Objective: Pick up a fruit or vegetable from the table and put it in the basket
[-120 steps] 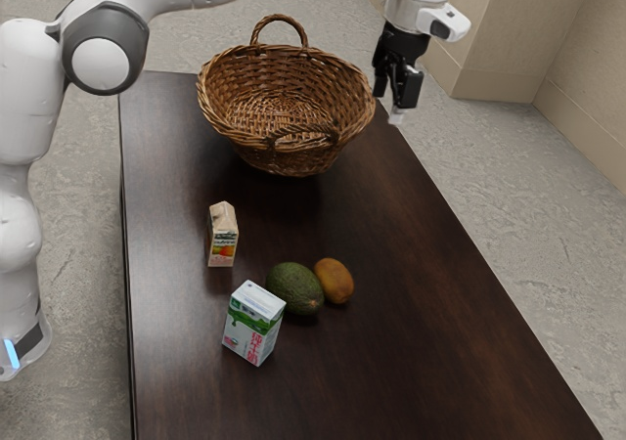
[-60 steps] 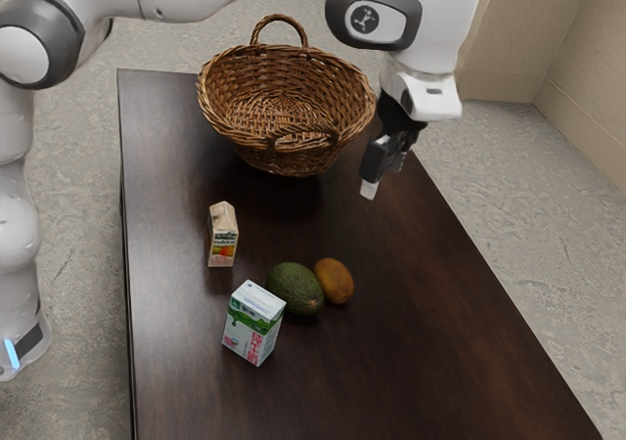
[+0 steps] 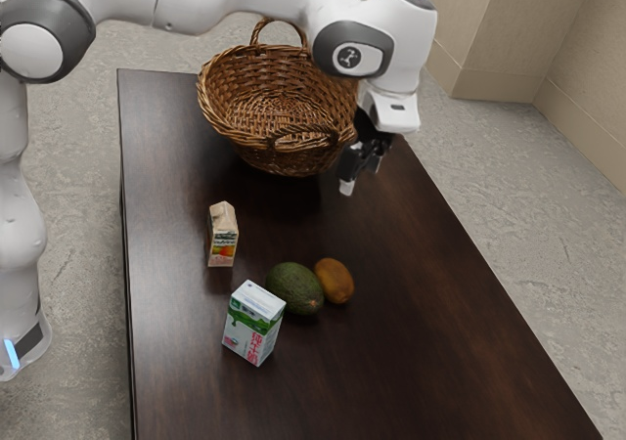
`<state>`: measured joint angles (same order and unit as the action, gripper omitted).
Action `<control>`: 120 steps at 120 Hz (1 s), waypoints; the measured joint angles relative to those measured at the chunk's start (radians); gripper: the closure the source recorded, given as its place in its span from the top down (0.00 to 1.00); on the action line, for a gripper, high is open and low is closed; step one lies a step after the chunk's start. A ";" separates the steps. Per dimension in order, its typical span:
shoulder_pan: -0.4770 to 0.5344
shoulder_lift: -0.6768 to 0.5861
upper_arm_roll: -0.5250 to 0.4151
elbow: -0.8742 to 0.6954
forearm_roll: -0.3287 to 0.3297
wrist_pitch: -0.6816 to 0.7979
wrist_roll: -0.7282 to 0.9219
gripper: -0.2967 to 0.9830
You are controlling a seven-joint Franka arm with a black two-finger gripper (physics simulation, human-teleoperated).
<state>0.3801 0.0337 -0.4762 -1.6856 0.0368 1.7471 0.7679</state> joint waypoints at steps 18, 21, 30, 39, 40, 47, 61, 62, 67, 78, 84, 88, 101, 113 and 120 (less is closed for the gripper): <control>-0.036 0.021 -0.007 -0.008 -0.003 0.007 0.050 0.77; -0.047 0.019 -0.014 -0.017 -0.005 0.009 0.058 0.77; -0.092 0.015 -0.023 -0.043 -0.013 0.017 0.078 0.77; -0.130 0.020 -0.026 -0.046 -0.019 0.025 0.097 0.77; -0.132 0.022 -0.026 -0.046 -0.019 0.026 0.099 0.77; -0.137 0.030 -0.025 -0.044 -0.024 0.036 0.115 0.77; -0.098 0.033 -0.023 -0.057 -0.031 0.051 0.143 0.77; -0.095 0.032 -0.023 -0.063 -0.031 0.053 0.145 0.77; -0.082 0.029 -0.022 -0.085 -0.033 0.063 0.155 0.77; -0.075 0.017 -0.023 -0.128 -0.040 0.085 0.173 0.77; -0.083 0.015 -0.023 -0.138 -0.045 0.094 0.182 0.77; -0.090 0.014 -0.024 -0.146 -0.048 0.099 0.188 0.77; -0.108 -0.003 -0.024 -0.177 -0.062 0.110 0.204 0.77; -0.116 -0.043 -0.024 -0.236 -0.080 0.124 0.217 0.77; -0.125 -0.049 -0.024 -0.266 -0.087 0.139 0.224 0.77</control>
<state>0.2549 -0.0148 -0.5001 -1.9512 -0.0505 1.8856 0.9919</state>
